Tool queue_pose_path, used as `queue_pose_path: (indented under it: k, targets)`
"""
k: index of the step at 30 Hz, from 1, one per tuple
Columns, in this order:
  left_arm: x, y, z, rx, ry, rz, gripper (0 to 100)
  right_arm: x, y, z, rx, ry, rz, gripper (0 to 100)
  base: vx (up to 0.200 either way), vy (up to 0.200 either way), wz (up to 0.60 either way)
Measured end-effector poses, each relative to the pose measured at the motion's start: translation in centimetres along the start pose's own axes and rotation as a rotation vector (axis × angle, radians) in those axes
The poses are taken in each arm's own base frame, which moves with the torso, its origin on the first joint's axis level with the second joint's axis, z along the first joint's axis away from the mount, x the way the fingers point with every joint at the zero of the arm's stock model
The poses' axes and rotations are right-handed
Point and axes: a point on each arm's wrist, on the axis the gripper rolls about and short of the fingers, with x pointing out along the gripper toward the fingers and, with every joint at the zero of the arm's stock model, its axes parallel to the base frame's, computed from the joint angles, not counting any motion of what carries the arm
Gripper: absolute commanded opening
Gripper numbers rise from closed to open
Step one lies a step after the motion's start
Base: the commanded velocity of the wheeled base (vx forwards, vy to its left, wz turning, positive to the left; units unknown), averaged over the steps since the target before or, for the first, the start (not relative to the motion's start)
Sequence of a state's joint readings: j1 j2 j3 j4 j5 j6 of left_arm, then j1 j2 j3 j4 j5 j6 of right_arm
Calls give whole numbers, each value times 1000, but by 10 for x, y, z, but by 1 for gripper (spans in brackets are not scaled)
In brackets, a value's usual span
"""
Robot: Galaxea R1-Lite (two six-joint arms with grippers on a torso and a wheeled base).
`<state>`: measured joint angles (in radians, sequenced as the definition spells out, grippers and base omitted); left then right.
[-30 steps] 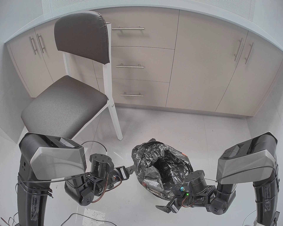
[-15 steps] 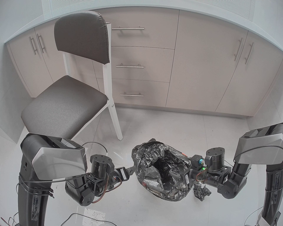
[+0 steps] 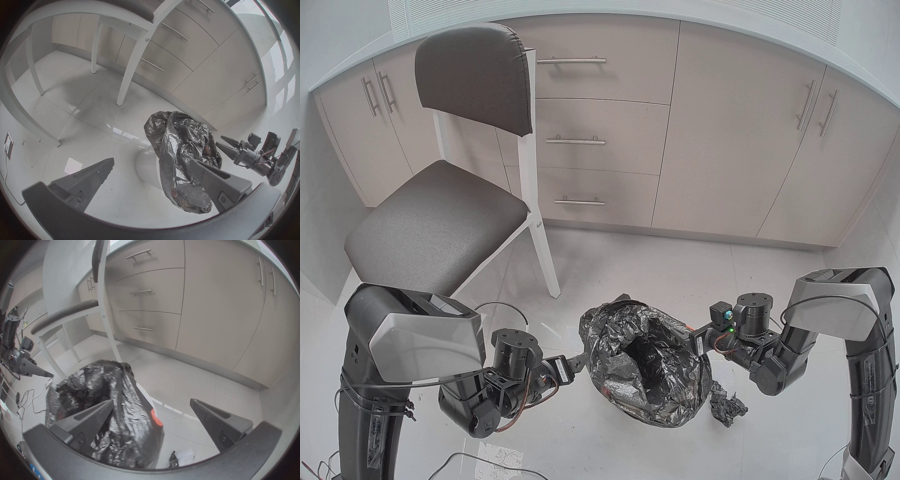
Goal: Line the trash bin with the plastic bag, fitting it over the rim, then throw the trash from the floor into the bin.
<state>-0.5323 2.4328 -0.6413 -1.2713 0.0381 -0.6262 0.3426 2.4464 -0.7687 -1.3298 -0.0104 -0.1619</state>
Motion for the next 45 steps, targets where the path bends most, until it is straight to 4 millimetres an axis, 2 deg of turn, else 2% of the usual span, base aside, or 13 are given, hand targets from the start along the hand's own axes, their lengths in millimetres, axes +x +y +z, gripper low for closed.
queue_pose_path:
  k: [6,13,34,45]
  targets:
    - [0,0,0,0,0,0,100,10,-10,-11,10,15,-27,100,0,0,0]
    - [0,0,0,1,0,0,100,14,-10,-20,12,33,-27,100,0,0,0]
    - [0,1,-1,2,3,3,100,2,2,-23,3,60,10,100,0,0,0]
    - [1,0,-1,5,4,3,100,19,-5,-32,14,79,-10,100,0,0,0]
